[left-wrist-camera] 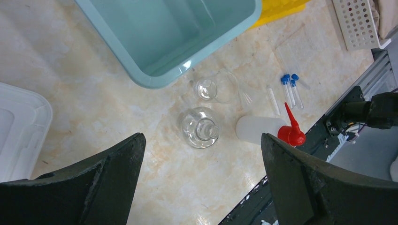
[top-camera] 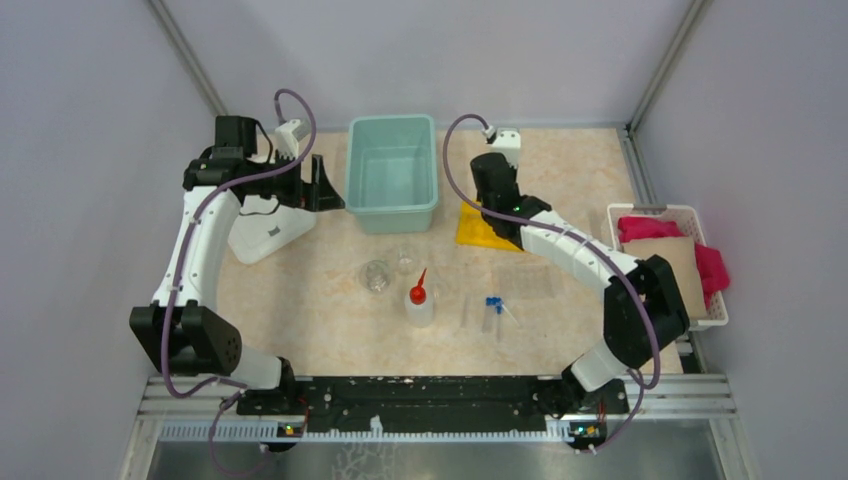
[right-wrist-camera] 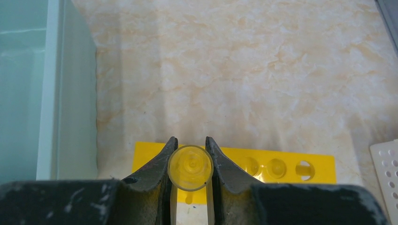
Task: Organize the chemistry lab equipment
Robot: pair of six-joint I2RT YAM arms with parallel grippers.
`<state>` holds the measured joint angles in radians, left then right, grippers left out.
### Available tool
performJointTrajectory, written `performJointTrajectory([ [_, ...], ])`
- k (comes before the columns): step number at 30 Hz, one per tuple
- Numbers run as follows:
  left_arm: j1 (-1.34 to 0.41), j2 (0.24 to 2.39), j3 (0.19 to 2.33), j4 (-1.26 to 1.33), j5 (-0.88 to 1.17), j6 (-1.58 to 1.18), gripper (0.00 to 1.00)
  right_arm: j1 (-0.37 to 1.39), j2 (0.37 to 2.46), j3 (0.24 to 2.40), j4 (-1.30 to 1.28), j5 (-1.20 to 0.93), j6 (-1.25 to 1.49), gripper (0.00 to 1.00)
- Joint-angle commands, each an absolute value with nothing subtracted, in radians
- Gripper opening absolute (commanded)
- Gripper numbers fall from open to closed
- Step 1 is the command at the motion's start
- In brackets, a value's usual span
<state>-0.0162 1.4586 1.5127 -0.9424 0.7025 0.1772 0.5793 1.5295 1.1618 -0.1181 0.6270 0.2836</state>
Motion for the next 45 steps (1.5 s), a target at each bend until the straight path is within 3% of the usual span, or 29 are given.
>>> performJointTrajectory([
  [1, -0.016, 1.442, 1.528, -0.923, 0.706, 0.184, 0.99, 0.574, 1.551, 1.140, -0.034, 0.623, 0.309, 0.00],
  [24, -0.017, 1.426, 1.520, -0.922, 0.733, 0.179, 0.99, 0.580, 1.634, 1.088, 0.063, 0.688, 0.487, 0.00],
  [27, -0.016, 1.425, 1.520, -0.921, 0.733, 0.178, 0.99, 0.581, 1.632, 1.079, 0.067, 0.682, 0.458, 0.15],
  [32, -0.017, 1.424, 1.519, -0.916, 0.733, 0.177, 0.99, 0.595, 1.622, 1.074, 0.080, 0.680, 0.414, 0.26],
  [41, -0.017, 1.413, 1.505, -0.906, 0.723, 0.183, 0.99, 0.610, 1.653, 1.121, 0.051, 0.650, 0.376, 0.29],
  [45, -0.017, 1.412, 1.506, -0.908, 0.719, 0.192, 0.99, 0.612, 1.658, 1.133, 0.037, 0.643, 0.383, 0.35],
])
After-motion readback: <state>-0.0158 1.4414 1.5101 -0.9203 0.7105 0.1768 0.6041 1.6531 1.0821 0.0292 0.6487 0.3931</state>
